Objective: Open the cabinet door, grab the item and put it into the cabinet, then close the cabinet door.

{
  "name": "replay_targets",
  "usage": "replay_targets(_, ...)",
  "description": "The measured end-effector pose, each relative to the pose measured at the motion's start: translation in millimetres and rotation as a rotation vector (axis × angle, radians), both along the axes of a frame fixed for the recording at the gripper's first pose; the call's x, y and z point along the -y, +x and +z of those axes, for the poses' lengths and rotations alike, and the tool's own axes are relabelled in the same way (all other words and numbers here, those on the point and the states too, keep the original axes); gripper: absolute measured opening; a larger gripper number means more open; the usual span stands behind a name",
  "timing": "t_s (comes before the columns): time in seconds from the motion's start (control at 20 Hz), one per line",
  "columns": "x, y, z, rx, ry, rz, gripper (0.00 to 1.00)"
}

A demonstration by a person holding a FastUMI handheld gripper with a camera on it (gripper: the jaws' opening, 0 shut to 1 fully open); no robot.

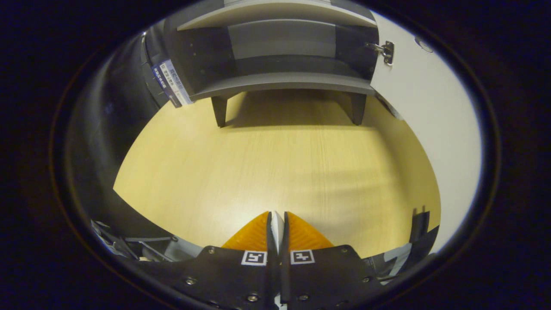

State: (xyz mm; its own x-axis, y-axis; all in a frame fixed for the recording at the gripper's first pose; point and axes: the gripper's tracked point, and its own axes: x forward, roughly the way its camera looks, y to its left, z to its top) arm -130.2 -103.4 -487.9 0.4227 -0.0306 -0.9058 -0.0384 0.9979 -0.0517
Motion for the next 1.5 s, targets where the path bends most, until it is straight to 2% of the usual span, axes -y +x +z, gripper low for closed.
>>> replay_targets(0.2,-5.2,10.9,24.0,0.02,-0.007,0.006,0.06)
replay_targets(0.45,-15.1,47.4,87.2,0.096,0.01,0.014,0.06)
replay_targets(1.0,-45.4,157.0,291.4,0.455,0.014,0.11,0.06)
replay_targets(1.2,-56.7,196.1,349.6,0.548,0.074,0.097,0.06)
replay_targets(1.5,-52.5,233.4,375.0,0.537,0.124,0.05,0.05)
